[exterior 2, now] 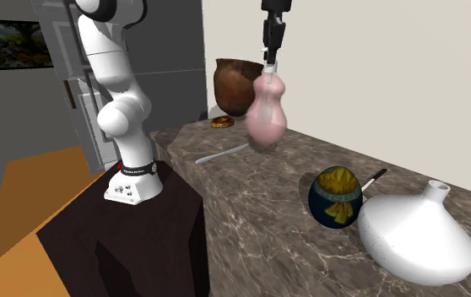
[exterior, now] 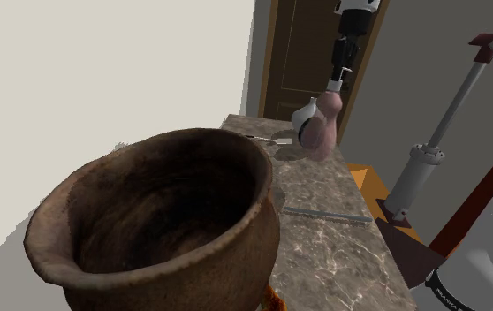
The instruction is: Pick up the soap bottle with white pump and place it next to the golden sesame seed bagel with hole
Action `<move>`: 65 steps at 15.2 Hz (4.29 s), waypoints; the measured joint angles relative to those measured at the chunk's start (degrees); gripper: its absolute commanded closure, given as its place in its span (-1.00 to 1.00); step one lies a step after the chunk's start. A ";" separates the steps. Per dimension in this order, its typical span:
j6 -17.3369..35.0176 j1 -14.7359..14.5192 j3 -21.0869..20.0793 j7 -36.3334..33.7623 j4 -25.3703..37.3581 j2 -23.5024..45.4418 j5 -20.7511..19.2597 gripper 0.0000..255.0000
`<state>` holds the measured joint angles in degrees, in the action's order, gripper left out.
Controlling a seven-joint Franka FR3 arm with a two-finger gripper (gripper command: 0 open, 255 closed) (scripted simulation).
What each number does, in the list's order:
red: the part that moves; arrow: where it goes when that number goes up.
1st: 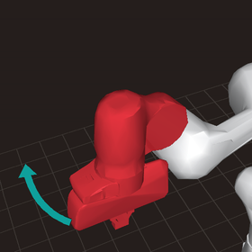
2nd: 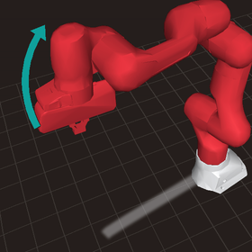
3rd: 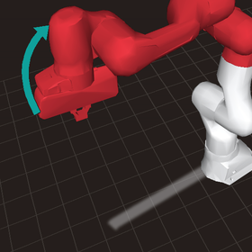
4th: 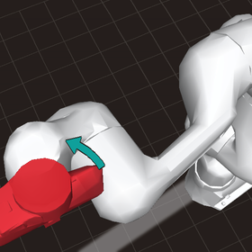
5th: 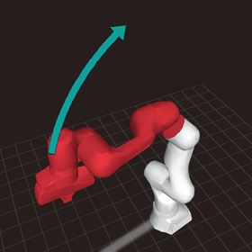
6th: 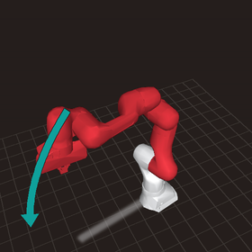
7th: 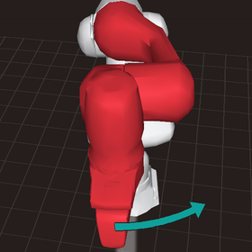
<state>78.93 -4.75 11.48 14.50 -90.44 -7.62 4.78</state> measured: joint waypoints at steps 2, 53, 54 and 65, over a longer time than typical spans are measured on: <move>0.90 -1.05 -1.64 -2.68 -3.47 -2.89 -0.11 1.00; 18.78 -11.24 -22.37 -30.00 -33.32 -18.59 7.46 -1.00; 18.78 -11.24 -22.37 -29.99 -33.34 -18.60 7.46 -1.00; 11.71 -10.82 -21.41 -30.31 -25.19 -17.47 6.75 -1.00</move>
